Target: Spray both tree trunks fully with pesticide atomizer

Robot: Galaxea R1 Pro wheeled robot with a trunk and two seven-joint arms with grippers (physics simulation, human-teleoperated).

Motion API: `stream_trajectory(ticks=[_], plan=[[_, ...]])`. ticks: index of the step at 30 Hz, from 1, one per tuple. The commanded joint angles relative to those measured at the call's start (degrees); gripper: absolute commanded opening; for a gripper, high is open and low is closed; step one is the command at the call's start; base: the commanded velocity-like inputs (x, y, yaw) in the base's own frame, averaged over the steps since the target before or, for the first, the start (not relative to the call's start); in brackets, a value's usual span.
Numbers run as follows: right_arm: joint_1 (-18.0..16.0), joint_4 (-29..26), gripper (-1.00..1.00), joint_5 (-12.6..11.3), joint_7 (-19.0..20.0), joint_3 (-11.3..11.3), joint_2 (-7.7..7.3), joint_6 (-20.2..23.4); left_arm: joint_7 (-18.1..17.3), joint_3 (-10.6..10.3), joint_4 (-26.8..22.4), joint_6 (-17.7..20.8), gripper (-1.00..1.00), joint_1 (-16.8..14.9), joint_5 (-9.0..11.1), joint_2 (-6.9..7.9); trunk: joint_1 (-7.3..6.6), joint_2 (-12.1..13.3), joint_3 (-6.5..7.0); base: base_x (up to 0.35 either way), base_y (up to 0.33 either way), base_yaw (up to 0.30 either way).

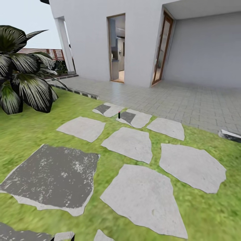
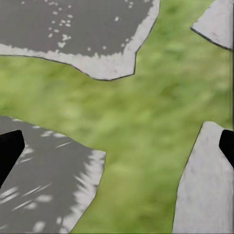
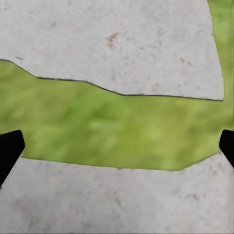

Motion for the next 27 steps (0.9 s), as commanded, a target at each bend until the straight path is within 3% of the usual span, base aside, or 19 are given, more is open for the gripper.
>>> stream_trajectory(ticks=[1,27], plan=[[0.0,0.0,1.00,0.0,0.0,0.0,0.00,0.0,0.0,0.0,0.0,0.0,1.00,0.0,0.0,0.00,0.00,0.0,0.00,0.337,-0.097,0.000],[0.0,0.0,1.00,0.0,-0.1,0.0,0.00,-0.1,0.0,0.0,0.0,0.0,1.00,0.0,0.0,0.00,0.00,0.0,0.00,0.337,-0.097,0.000]])
